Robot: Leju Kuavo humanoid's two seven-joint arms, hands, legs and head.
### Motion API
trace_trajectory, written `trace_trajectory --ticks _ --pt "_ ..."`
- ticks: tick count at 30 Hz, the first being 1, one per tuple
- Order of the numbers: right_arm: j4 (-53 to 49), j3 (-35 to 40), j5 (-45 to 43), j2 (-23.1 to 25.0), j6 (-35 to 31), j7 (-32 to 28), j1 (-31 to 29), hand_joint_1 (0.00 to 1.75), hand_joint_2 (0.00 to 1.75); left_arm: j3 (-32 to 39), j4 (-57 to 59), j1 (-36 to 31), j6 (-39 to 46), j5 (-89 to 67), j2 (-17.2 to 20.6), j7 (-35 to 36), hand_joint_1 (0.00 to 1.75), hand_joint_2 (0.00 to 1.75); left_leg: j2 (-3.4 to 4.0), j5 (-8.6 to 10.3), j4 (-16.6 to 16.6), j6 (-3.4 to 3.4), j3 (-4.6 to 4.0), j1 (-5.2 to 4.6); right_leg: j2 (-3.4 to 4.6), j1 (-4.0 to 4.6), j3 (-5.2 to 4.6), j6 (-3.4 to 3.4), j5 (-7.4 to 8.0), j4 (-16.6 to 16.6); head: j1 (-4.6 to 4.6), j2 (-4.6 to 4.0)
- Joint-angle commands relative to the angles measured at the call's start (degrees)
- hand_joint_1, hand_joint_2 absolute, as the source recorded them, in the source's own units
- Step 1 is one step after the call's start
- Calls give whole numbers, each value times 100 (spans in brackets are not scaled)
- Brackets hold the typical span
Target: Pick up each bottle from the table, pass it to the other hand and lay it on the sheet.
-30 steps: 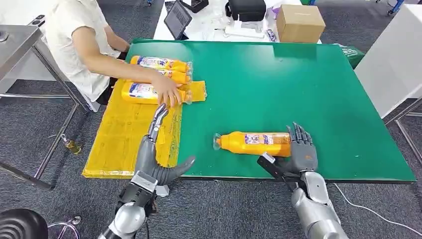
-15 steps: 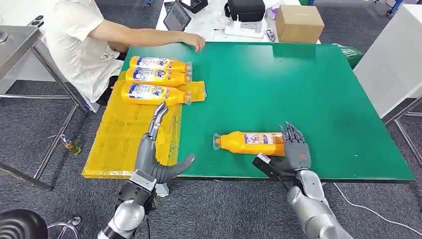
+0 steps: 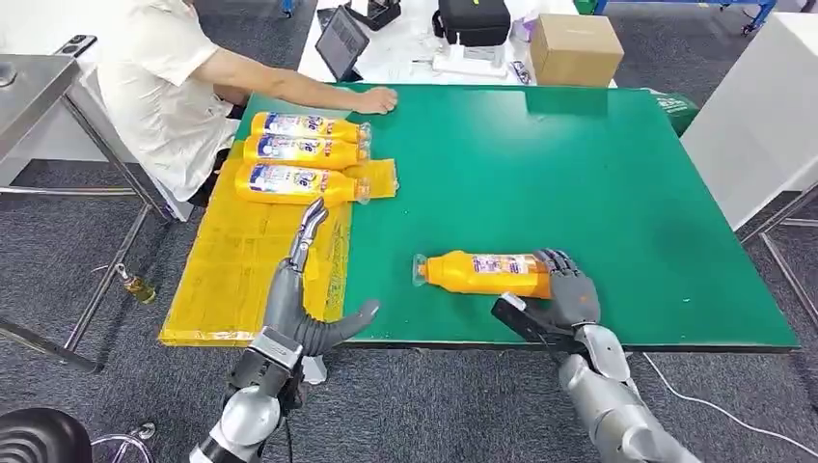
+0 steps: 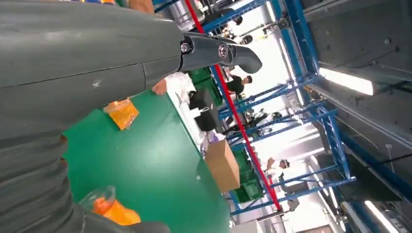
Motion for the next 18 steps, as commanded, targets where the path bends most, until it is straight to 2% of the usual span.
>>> trace_trajectory --ticks 1,9,13,14,15,16,18 --pt "679 138 -98 -98 365 107 170 175 175 -75 361 -222 -58 76 107 8 0 175 -18 8 -15 11 13 6 -30 12 24 -24 2 -19 7 0" --pt "698 38 -424 -149 303 -170 320 175 175 -92 369 -218 -208 184 115 14 0 175 -23 2 -9 6 23 6 -30 9 33 -13 -4 -14 2 0" --pt "409 -577 -1647 177 221 -1297 435 175 175 175 202 21 -53 810 -138 -130 0 175 -26 -2 -13 16 34 7 -35 13 7 -15 -13 -21 7 0" --pt "139 -763 -2188 331 318 -1578 508 175 175 233 193 122 -120 1249 -248 -60 0 175 -18 -9 -9 15 37 8 -19 12 0 -4 -17 -17 4 0" --pt "-241 -664 -2595 382 409 -1578 659 175 175 257 196 182 -192 1563 -296 6 0 175 -13 -10 -9 15 35 7 -12 10 -2 -3 -16 -17 4 0" --pt "-966 -282 -3465 441 311 -1578 948 175 175 274 219 347 -365 2239 -370 143 0 175 1 -7 -20 16 30 9 -2 13 21 -8 -7 -29 2 0" --pt "-1100 -202 -3653 467 278 -1578 1003 175 175 255 240 424 -396 2377 -382 139 0 175 2 -15 -14 15 36 5 -3 10 52 -8 -15 -17 4 0"
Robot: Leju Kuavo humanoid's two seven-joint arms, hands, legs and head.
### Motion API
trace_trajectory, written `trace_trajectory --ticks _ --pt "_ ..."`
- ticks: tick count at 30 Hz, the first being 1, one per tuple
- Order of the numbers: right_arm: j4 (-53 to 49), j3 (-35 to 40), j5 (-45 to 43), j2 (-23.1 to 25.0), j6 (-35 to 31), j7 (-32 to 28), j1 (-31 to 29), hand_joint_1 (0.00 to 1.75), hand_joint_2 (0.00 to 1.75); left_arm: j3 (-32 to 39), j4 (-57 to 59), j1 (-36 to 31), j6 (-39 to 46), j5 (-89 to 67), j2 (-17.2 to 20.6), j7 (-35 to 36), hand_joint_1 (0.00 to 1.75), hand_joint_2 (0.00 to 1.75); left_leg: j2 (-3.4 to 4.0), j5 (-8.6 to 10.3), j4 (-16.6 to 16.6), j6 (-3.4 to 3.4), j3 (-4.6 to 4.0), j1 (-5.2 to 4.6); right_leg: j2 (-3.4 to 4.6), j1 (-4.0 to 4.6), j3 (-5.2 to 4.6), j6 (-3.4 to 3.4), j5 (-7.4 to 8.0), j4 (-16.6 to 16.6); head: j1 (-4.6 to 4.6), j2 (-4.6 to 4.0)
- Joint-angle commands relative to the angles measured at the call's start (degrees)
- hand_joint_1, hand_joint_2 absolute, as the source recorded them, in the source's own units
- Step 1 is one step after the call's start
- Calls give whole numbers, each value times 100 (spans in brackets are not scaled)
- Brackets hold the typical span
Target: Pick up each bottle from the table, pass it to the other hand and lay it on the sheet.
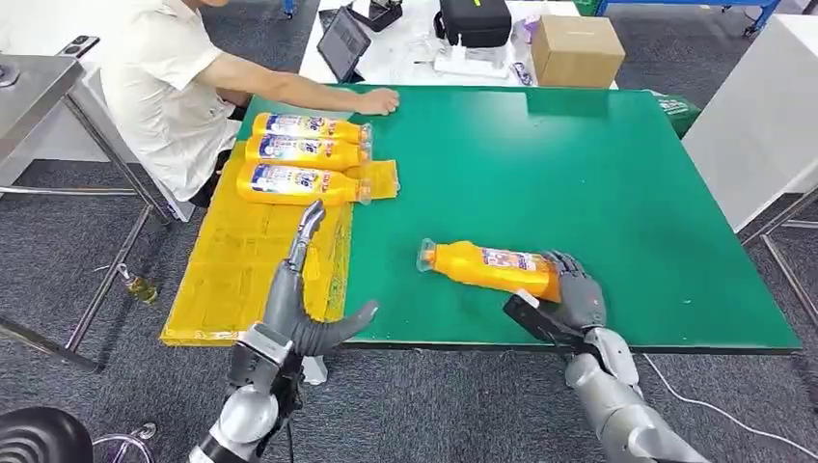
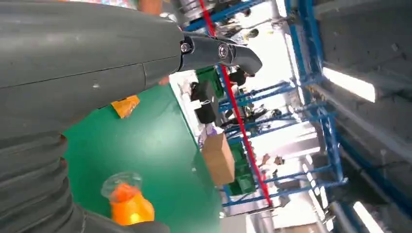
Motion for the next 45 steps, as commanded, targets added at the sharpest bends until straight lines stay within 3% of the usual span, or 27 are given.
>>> trace_trajectory --ticks 1,5,8,14,18,26,36,45 --pt "-1254 -31 -2093 500 142 -427 884 175 175 222 185 402 -292 1607 -338 223 0 175 15 -13 -16 6 23 3 4 9 20 -24 -9 -16 2 0" --pt "-2995 449 -3894 710 364 -427 1472 175 175 151 124 677 -761 2912 -254 678 0 175 10 -11 -6 4 -7 2 2 6 -13 -15 -6 -4 0 0" --pt "-3820 535 -4346 1014 678 -427 1781 175 175 -69 175 702 -665 2656 -193 478 0 175 13 -15 -6 7 -14 1 5 6 -14 -19 -12 -2 2 0" --pt "-3832 524 -4334 1016 679 -427 1793 175 175 -76 185 664 -662 2649 -199 475 0 175 12 -12 -4 4 -47 0 6 4 -50 -15 -11 3 -2 0" --pt "-4244 724 -4547 1140 1029 -427 1932 175 175 -126 321 560 -636 2490 -123 510 0 175 -4 -7 -3 5 -59 0 -8 3 -58 -13 -10 3 0 0" --pt "-3360 2342 -4156 1472 2263 -427 1709 175 175 -470 605 403 -1124 2001 -67 628 0 175 22 -12 -12 2 -41 3 10 7 -48 -22 -8 -4 -2 0" --pt "-3392 3706 -3726 1314 2385 -427 1684 175 175 -257 898 120 -813 2213 -350 777 0 175 4 -5 -5 4 -63 9 -1 8 -64 -11 -7 -1 0 0" --pt "-3500 4311 -3840 1162 2304 -427 1624 175 175 -70 638 141 -1088 3260 -488 873 0 175 -3 -5 -4 3 -67 6 -9 6 -65 -14 -10 2 2 0"
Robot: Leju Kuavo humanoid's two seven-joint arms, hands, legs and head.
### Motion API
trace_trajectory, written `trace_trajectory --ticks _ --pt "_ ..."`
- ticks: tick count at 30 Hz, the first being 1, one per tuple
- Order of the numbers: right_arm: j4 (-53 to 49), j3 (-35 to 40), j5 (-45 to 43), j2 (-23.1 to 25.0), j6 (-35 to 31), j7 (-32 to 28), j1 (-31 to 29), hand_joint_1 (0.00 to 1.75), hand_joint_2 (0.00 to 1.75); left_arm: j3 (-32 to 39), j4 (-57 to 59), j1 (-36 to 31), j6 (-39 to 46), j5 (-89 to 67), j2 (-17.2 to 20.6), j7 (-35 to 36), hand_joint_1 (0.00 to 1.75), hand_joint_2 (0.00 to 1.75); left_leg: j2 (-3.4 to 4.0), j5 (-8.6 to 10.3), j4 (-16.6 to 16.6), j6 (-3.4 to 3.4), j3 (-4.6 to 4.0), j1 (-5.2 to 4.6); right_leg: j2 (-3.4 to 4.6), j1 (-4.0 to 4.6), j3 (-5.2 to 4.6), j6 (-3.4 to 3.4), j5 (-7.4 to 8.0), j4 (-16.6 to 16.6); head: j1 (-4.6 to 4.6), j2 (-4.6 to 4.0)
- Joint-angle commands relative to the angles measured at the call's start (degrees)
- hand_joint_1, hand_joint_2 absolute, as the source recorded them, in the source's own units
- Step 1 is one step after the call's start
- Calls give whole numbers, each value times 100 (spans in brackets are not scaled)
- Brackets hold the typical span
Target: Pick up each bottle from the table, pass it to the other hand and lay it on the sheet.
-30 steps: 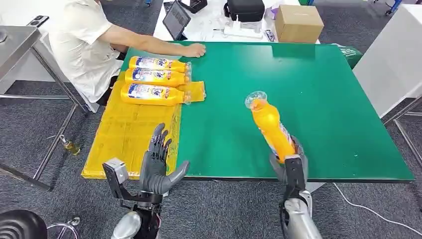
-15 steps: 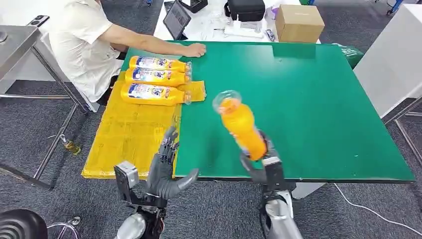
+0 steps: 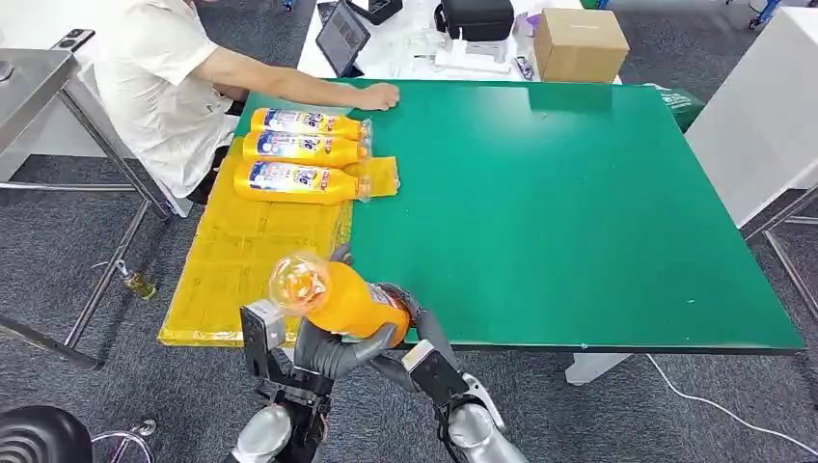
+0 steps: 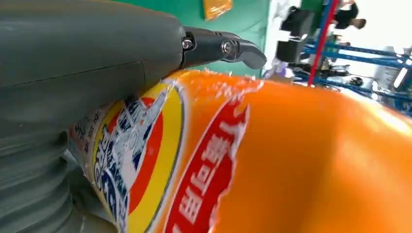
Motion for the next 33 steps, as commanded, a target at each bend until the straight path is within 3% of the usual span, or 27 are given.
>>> trace_trajectory --ticks 1,4,5,6,8,9,12,17,22,30,33 --pt "274 1080 -82 -297 -14 -15 -260 175 175 221 38 -205 -117 795 -192 -52 0 175 5 -13 -5 12 40 2 -9 9 41 -25 -13 -6 -2 0" --pt "593 1084 -63 -255 65 -15 -297 175 175 287 -392 -134 -25 952 -194 -243 0 175 5 -8 -1 8 19 2 -6 7 18 -16 -8 -2 -2 0" --pt "710 1090 -49 -252 81 -15 -317 171 175 272 -506 -114 -20 958 -162 -237 58 175 5 -8 1 7 14 5 -4 8 13 -13 -6 -3 -2 0" --pt "807 1093 -35 -249 64 -15 -336 141 175 283 -632 -67 -50 1005 -132 -261 175 175 7 -12 -2 10 25 4 -4 9 24 -17 -10 -5 0 0" --pt "992 1067 110 -227 -122 -15 -386 12 175 299 -686 -29 -123 1099 -89 -227 175 175 9 -8 -2 7 17 4 -2 7 14 -13 -6 -5 0 0" --pt "1082 1016 152 -207 -240 -15 -403 31 175 301 -666 -23 -123 1105 -74 -223 175 175 9 -12 -3 9 27 6 -3 10 24 -17 -9 -7 -2 0" --pt "1227 907 299 -155 -525 -15 -439 0 175 316 -520 -58 -51 1041 -35 -217 175 175 0 -3 -6 5 13 2 -7 4 9 -11 -4 -5 -2 0" --pt "1322 822 421 -118 -797 -5 -432 0 175 365 -496 -67 -43 1010 20 -226 175 175 5 -5 -5 7 16 4 -5 7 14 -14 -5 -7 -2 0" --pt "1481 536 599 -109 -1619 -15 -326 0 175 402 -454 -68 35 702 265 -161 175 175 6 -7 -10 8 25 1 -4 5 21 -16 -7 -10 -2 0" --pt "1439 412 516 -137 -1719 -15 -218 0 175 488 -438 -16 56 551 391 -142 175 175 9 -4 -9 6 14 0 0 3 9 -12 -4 -7 -2 0" --pt "1192 115 451 -232 -2185 -15 13 0 175 638 -396 -54 176 246 629 -32 175 175 3 -2 -7 5 8 0 -5 2 4 -10 -4 -5 0 0"
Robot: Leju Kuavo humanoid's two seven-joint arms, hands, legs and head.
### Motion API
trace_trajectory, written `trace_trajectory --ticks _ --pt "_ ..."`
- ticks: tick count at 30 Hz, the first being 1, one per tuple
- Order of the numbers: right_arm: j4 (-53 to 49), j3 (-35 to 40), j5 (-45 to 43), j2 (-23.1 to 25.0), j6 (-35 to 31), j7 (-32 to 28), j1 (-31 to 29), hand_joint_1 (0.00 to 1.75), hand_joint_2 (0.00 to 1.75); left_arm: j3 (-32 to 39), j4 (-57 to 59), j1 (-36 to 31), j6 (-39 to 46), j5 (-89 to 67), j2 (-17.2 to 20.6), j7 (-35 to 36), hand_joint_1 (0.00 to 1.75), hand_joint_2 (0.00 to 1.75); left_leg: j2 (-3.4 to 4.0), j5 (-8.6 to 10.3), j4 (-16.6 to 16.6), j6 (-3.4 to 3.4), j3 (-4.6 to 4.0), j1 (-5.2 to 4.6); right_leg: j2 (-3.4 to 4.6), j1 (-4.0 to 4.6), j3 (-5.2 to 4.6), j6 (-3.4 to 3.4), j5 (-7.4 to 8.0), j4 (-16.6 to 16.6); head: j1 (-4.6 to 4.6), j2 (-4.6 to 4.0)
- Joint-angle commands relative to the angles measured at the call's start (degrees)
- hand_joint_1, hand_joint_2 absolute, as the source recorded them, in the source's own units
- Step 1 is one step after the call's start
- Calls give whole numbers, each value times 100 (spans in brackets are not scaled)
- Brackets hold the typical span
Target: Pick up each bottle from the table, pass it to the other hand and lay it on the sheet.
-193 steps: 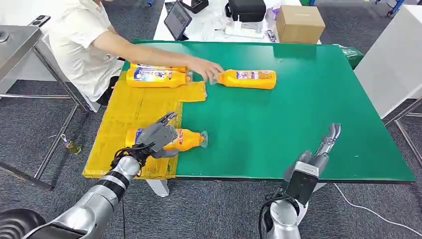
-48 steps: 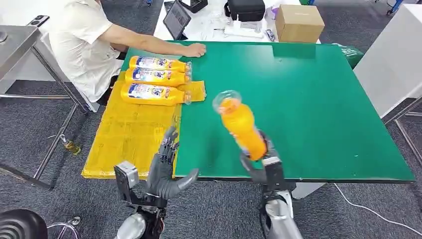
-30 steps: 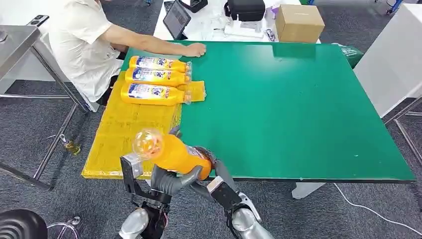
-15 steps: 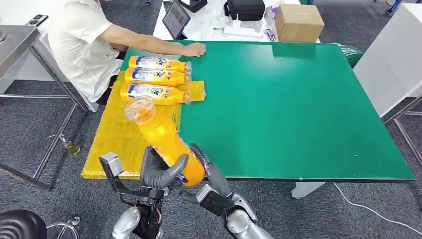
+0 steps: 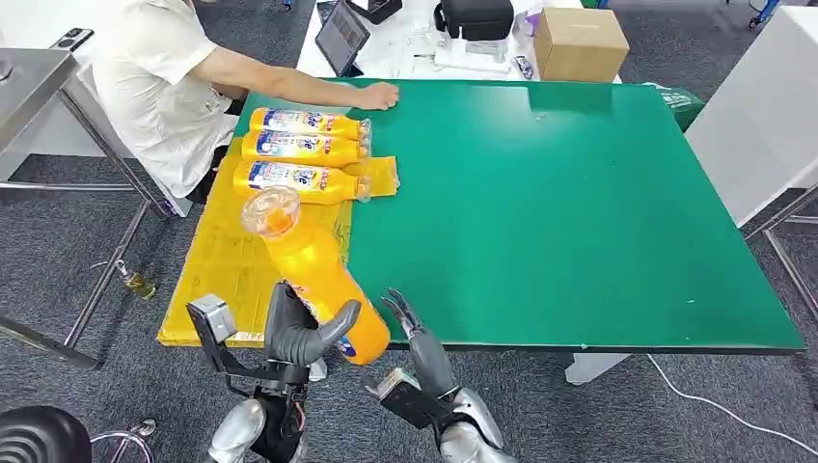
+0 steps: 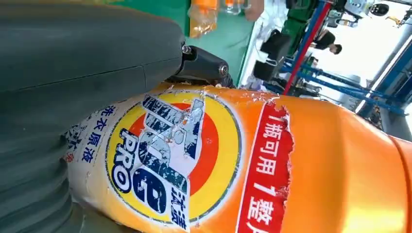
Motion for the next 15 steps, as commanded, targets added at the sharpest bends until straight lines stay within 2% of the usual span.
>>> trace_trajectory --ticks 1,2,3,4,5,6,8,11,13,15 --pt "-47 -550 -123 -192 -872 15 253 0 175 260 211 -244 305 -716 606 92 175 175 -3 -1 -8 5 15 -3 -7 0 16 -8 -3 -6 0 0" --pt "-354 -649 -332 -241 -1325 15 344 0 175 351 303 -313 591 -1326 723 63 175 175 -5 -3 -12 7 27 -2 -11 2 29 -14 -6 -10 2 0" --pt "-490 -799 -338 -259 -1414 15 395 0 175 446 353 -355 647 -1497 810 52 175 175 -3 -7 -14 10 41 -1 -13 5 44 -20 -10 -13 2 0" --pt "-1711 -2330 455 234 -1417 15 887 0 175 574 538 -452 1225 -2878 962 63 175 175 -2 -4 -13 7 31 -2 -10 3 31 -18 -7 -9 2 0" --pt "-2121 -2740 560 407 -1417 15 993 0 175 668 590 -479 1204 -3216 1030 168 175 175 -4 -2 -8 5 19 -4 -10 0 17 -17 -8 0 2 0" --pt "-3374 -3627 789 867 -1417 15 1186 0 175 847 723 -579 1322 -4148 1133 245 175 175 -3 -1 -2 2 7 -5 -9 -2 2 -17 -8 10 2 0" --pt "-4271 -4146 931 1126 -1417 15 1225 0 175 998 852 -774 1185 -4743 1107 401 175 175 8 -3 8 1 -4 -8 0 -5 -16 -20 -9 26 4 0" --pt "-4698 -4238 731 1126 -1417 15 1080 0 175 802 1424 -1477 1473 -6186 997 872 175 175 -21 7 9 2 -18 -4 -27 -2 -22 -13 -6 27 -7 0" --pt "-4455 -3815 623 1126 -1417 15 981 0 175 627 2178 -2034 1266 -7101 899 1331 175 175 -47 10 10 1 -5 2 -53 5 -2 -15 -13 20 2 0" --pt "-4346 -3741 589 1126 -1417 15 934 0 175 598 2487 -2218 1243 -7331 832 1434 175 175 -33 15 1 0 -4 -1 -37 -1 -2 -10 -3 12 7 0"
